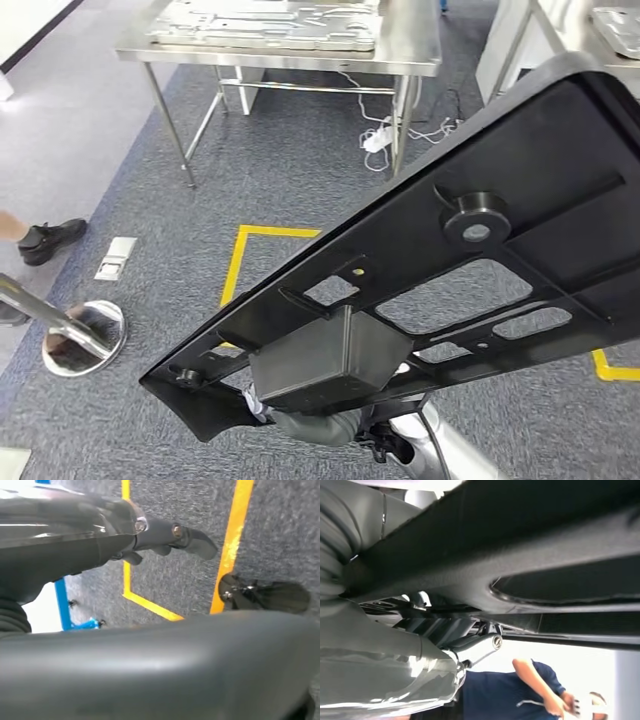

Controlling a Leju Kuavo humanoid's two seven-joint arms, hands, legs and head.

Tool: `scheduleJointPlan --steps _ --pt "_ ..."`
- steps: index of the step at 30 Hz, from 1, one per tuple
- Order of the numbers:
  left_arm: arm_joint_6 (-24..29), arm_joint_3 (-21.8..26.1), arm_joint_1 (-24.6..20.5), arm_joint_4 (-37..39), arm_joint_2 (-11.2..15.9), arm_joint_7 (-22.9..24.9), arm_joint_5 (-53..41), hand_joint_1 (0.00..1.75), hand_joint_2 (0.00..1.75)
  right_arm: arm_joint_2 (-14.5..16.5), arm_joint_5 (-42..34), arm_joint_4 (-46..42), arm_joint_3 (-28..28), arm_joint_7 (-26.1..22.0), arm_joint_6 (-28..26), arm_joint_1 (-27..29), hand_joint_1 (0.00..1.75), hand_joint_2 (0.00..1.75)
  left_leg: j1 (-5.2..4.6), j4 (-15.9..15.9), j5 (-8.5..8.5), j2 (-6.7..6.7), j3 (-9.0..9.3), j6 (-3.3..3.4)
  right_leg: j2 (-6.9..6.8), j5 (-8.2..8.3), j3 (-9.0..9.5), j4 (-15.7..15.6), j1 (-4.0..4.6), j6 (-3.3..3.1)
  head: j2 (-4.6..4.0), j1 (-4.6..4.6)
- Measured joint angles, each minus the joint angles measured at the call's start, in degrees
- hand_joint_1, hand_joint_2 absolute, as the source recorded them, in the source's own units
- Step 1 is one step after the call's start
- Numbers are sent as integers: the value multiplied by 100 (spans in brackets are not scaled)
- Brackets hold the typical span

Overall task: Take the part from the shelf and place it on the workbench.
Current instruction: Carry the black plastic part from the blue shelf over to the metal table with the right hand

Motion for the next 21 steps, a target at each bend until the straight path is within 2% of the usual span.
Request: scheduleJointPlan --steps 2,4,8,13,21 --pt "-7 18 19 0 -13 -32 4 0 175 7 -8 0 -18 13 -20 0 175 175 -16 -25 -24 -6 18 56 -17 -25 26 -2 16 -28 0 4" --pt "-13 39 28 0 -22 -71 10 0 175 8 -12 0 -30 49 -48 9 175 175 -23 -29 -40 -7 25 83 -11 -18 54 -36 16 -58 1 4" --pt "-29 66 8 0 -36 -110 23 0 175 8 -8 1 -33 73 -79 18 175 175 -33 -29 -72 -6 30 133 -6 3 89 -106 13 -5 0 4" --pt "-36 99 7 0 -38 -111 34 0 175 15 -8 1 -33 72 -83 21 175 175 -47 -23 -84 -5 30 151 -2 7 96 -128 0 71 0 4" --pt "-36 174 7 0 -38 -116 109 0 175 44 -10 1 -34 72 -83 22 175 175 -40 -25 -84 -5 46 152 -2 -1 107 -128 6 91 0 4"
